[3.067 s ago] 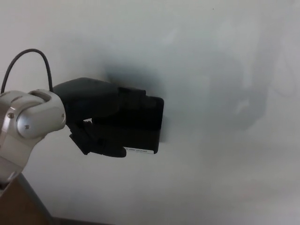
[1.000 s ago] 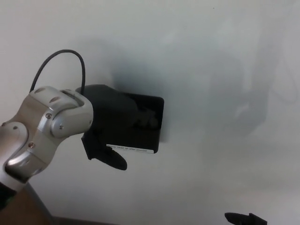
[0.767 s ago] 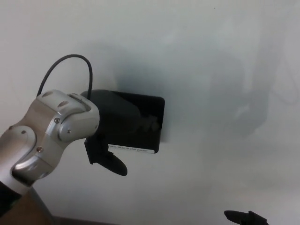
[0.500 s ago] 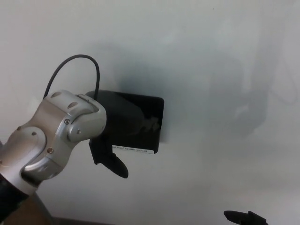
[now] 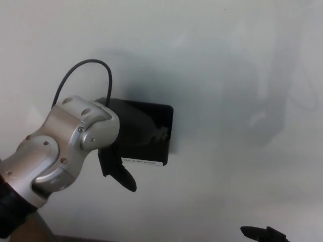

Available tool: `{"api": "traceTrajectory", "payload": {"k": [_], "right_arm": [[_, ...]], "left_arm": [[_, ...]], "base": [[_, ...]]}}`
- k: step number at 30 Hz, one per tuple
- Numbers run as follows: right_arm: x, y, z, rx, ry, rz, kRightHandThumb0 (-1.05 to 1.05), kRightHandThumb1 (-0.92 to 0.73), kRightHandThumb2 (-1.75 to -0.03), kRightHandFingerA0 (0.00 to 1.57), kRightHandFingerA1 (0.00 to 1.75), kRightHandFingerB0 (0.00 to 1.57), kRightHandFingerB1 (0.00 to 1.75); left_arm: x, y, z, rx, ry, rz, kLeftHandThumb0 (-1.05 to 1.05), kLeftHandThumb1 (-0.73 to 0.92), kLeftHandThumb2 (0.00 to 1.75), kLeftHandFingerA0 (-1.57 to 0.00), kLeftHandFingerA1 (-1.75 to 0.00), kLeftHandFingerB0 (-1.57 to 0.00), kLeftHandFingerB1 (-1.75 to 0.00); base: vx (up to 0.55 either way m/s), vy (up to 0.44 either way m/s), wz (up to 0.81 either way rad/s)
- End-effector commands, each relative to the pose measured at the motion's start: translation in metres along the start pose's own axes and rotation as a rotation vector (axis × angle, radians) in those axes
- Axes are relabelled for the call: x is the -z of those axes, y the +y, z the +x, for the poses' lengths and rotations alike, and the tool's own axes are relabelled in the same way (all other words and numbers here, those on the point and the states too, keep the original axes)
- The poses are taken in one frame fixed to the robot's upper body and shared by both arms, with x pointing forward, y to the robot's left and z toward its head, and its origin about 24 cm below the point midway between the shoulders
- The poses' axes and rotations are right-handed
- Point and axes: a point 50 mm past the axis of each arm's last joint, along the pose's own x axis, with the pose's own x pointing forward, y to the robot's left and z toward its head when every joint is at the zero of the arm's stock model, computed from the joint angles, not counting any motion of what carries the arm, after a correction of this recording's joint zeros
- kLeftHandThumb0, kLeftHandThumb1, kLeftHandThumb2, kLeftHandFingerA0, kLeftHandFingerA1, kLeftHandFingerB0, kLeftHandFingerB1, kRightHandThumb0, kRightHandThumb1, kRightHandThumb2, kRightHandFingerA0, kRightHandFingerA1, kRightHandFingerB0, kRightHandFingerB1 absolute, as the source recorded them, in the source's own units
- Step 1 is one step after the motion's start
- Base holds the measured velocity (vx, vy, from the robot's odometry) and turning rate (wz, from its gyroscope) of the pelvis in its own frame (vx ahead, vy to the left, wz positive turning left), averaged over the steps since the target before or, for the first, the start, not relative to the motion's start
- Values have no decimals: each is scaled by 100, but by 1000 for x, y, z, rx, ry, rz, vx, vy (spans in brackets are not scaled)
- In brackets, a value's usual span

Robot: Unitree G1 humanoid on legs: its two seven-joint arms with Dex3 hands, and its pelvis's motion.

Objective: A magnetic marker holder is on the left hand side of the white board, the robot put the index and middle finger into the opening of the container and pull off the magnetic holder and hand it to a human on the left hand side.

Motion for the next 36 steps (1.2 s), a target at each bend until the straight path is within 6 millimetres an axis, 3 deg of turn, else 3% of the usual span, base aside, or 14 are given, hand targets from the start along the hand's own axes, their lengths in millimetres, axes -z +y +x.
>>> {"api": "traceTrajectory", "payload": {"k": [1,8,15,16,18,23,25,26,27,28,32,33,34,36], "right_arm": [[1,-4,1,12,5,-12,-51,-70,-62,79,50,68,47],[1,-4,1,12,4,-6,-51,-70,-61,79,50,69,47],[0,-4,2,11,4,-6,-51,-71,-61,79,50,69,47],[0,-4,2,9,4,-7,-51,-71,-61,80,51,69,47],[-1,-3,3,7,4,-6,-51,-71,-61,81,51,69,47],[-2,-4,5,5,0,-1,-51,-70,-61,80,51,69,47],[-3,-4,7,6,-5,-1,-51,-71,-61,80,51,69,48],[-4,-4,7,6,-8,0,-51,-70,-61,81,51,69,48],[-4,-4,8,6,-9,0,-51,-70,-61,81,51,69,48],[-4,-4,8,6,-8,-2,-52,-71,-61,81,51,69,48],[-4,-4,9,7,-8,-14,-53,-71,-61,81,51,69,48],[-5,-4,10,8,-12,-17,-52,-71,-61,81,52,70,48],[-6,-5,10,8,-16,-20,-52,-72,-62,81,52,69,48],[-6,-5,11,7,-22,-25,-52,-72,-62,81,51,70,48]], "left_arm": [[17,-14,5,147,119,-26,-87,49,88,-43,-53,-11,-37],[26,-18,12,191,182,8,-79,44,81,-35,-50,-14,-37],[29,-26,19,166,196,39,-38,45,54,-54,-47,-35,-32],[28,-28,19,163,192,60,-25,50,55,-65,-84,-49,-37],[26,-32,21,169,202,102,-15,51,55,-69,-76,-64,-44],[20,-42,28,138,189,149,-12,50,54,-64,-84,-56,-44],[18,-43,29,100,152,129,-15,52,55,-69,-97,-64,-48],[16,-43,32,92,119,87,-16,58,58,-65,-131,-69,-66],[16,-44,32,91,111,76,-16,58,58,-65,-131,-69,-66],[15,-43,33,98,88,38,-15,66,66,-69,-92,-70,-73],[13,-41,36,145,-2,-79,-15,62,85,-73,-80,-72,-97],[12,-41,37,150,-26,-95,-16,59,91,-75,-84,-74,-103],[12,-43,39,170,-37,-124,-9,48,98,-65,-156,-67,-141],[13,-48,42,207,-53,-174,-6,44,105,-69,-162,-67,-145]], "base": [[0,0,0],[0,0,0],[0,0,0],[0,0,0],[0,0,0],[0,0,0],[0,0,0],[0,0,0],[0,0,0],[0,0,0],[0,0,0],[0,0,0],[0,0,0],[0,0,0]]}}
